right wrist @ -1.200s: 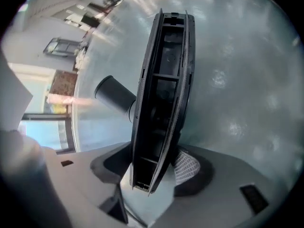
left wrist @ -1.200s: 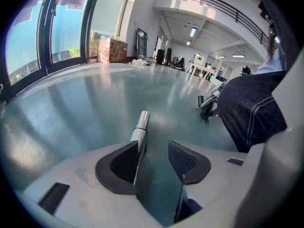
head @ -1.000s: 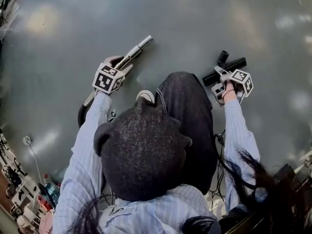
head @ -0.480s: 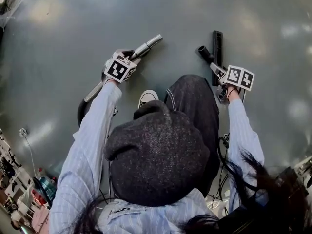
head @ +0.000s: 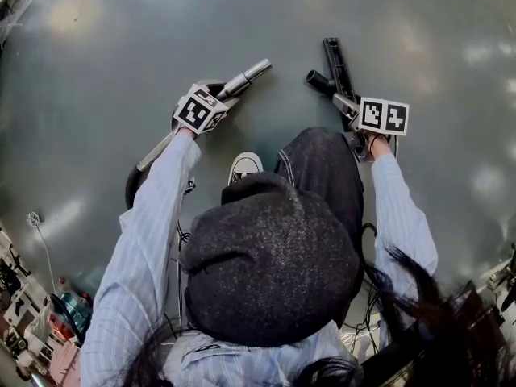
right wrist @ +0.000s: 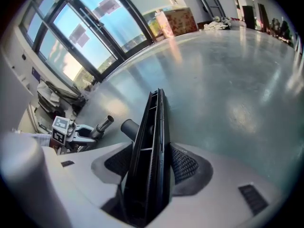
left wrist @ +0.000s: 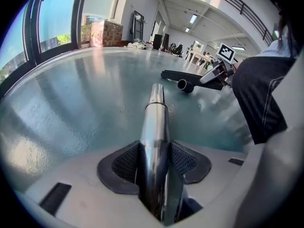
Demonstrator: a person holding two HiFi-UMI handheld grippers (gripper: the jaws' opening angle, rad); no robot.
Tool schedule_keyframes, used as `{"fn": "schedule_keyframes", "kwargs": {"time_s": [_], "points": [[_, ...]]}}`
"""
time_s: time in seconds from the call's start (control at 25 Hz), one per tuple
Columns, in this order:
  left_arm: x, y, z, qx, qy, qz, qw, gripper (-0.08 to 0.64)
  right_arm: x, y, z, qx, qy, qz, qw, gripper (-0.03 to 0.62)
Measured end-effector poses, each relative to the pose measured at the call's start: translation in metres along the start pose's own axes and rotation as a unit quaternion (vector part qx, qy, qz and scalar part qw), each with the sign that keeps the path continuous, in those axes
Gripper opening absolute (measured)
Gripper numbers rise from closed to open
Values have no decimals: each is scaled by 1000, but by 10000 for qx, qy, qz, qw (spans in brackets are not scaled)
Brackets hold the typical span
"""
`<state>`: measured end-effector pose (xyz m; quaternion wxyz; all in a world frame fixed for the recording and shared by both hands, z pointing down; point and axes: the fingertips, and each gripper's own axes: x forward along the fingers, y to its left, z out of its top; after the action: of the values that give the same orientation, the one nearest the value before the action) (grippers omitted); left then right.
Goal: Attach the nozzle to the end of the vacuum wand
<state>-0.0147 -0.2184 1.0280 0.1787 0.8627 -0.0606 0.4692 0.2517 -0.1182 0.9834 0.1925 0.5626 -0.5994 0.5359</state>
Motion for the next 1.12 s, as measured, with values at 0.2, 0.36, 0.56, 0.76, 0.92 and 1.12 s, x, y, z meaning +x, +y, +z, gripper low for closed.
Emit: {"fn": "schedule_keyframes", "kwargs": {"time_s": [0.2,0.36,0.56,0.76,0.92,1.12], "points": [[-6,-9,-2,-21,54,-297,9995,184,2,23,19,-603,-4,-29,9982,250],[-4,-32,-11,225,307,-547,9978,184,8,43,23,-1388,136,-53,9902,250],[-5,-49,-5,486,360,-682,9958,184,10,56,33,-2027,195,45,9790,250],[-11,-55,4,730,400,-734,9938,184,10,65,38,-2438,238,527,9681,249],[-13,-57,8,874,470,-764,9921,183,12,67,41,-2615,278,636,9627,249],[-9,-65,2,944,608,-881,9898,183,9,65,40,-2689,233,642,9607,249]]}}
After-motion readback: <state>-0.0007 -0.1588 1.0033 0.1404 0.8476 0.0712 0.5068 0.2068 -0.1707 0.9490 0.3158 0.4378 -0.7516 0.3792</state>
